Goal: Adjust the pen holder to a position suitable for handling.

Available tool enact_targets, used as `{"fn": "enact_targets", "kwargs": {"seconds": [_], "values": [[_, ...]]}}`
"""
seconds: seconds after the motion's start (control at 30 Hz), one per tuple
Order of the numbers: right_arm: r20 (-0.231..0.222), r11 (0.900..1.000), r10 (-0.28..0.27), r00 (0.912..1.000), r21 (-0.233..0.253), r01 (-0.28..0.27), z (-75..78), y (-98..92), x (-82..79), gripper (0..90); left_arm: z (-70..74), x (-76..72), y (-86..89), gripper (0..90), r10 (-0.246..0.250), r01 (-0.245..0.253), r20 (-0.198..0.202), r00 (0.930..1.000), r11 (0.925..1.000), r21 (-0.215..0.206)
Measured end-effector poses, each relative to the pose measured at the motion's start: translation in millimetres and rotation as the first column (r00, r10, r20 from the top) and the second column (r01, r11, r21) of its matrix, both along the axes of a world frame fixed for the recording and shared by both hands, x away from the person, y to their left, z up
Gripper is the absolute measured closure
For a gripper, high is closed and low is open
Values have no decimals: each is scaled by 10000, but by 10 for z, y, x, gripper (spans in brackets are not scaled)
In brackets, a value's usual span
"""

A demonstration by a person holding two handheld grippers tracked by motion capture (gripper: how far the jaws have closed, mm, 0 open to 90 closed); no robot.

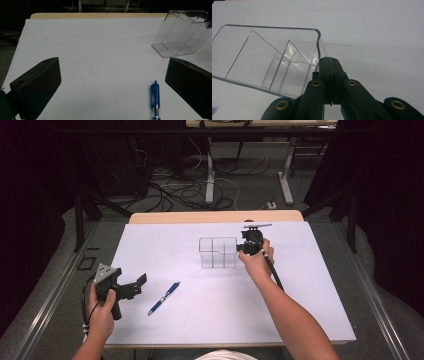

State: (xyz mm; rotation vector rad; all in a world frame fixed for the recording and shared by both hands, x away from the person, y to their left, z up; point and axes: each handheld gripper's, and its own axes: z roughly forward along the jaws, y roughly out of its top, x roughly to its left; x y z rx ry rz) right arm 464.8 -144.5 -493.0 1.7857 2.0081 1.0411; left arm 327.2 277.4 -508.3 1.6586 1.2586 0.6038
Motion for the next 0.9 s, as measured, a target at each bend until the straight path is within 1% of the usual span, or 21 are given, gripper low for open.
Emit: {"fn": "enact_targets", "kwargs": {"seconds": [0.07, 0.17, 0.23, 0.27, 0.3, 0.37, 0.47, 0.5, 0.53, 0.6, 0.63, 0.67, 0.7, 0.73, 0.77, 0.8, 0.9], "values": [[70, 10000, 31, 10000, -29, -31, -4, 19, 2, 900, 1, -3, 5, 3, 2, -2, -49, 10000, 10000, 8], [49, 9999, 102, 9999, 7, -102, -7, 69, 2, 900, -1, -1, 2, 2, 49, -49, 1, 10000, 10000, -72], [90, 9999, 92, 9999, 49, -92, -11, 94, 5, 900, 1, -2, 2, 3, 31, -31, 7, 10000, 10000, -22], [67, 9998, 181, 9998, 13, -182, -9, 104, 7, 900, 1, -2, -2, 3, 30, -30, 10, 10000, 10000, -48], [67, 9998, 181, 9998, 13, -182, -9, 104, 7, 900, 1, -1, 2, 3, -9, 9, 10, 10000, 10000, 20], [175, 9998, 192, 9997, -52, -191, -14, 122, 10, 900, 1, -1, 2, 3, -16, 16, 0, 10000, 10000, 22], [126, 9996, 278, 9995, -89, -276, -8, 121, 9, 900, 1, -2, -1, 2, 31, -31, 17, 10000, 10000, -35], [126, 9994, 329, 9994, -107, -327, -7, 117, 9, 900, 3, -3, 2, 3, 27, -27, 7, 10000, 10000, -12], [309, 9989, 403, 9987, -237, -396, -10, 106, 16, 900, 3, -4, 1, 3, 23, -23, -14, 10000, 10000, -69], [285, 9986, 440, 9986, -313, -431, -1, 92, 14, 900, 7, -6, 0, 3, 53, -54, -44, 10000, 9999, -89], [364, 9983, 465, 9983, -360, -451, 3, 76, 16, 900, 8, -6, 0, 3, 57, -58, -53, 10000, 9999, -120], [362, 9983, 443, 9984, -387, -429, 13, 59, 13, 886, 9, -5, -1, 2, 55, -56, -54, 10000, 9998, -169], [413, 9985, 441, 9982, -353, -427, 27, 41, 9, 864, 12, -6, 7, 3, 0, 0, -99, 10000, 10000, -87], [603, 9982, 460, 9971, -402, -436, 49, 6, -4, 852, 12, -4, 7, 3, 4, -5, -102, 9999, 9999, -110], [603, 9982, 460, 9971, -402, -436, 49, 6, -4, 852, 11, -1, 7, 3, 6, -8, -109, 9999, 9999, -131], [757, 9977, 542, 9957, -457, -509, 70, -31, -23, 832, 10, 3, 8, 3, 16, -18, -133, 9999, 9999, -160], [882, 9971, 633, 9941, -479, -592, 87, -78, -44, 812, 13, 3, 4, 3, 35, -38, -120, 9999, 9997, -234]]}}
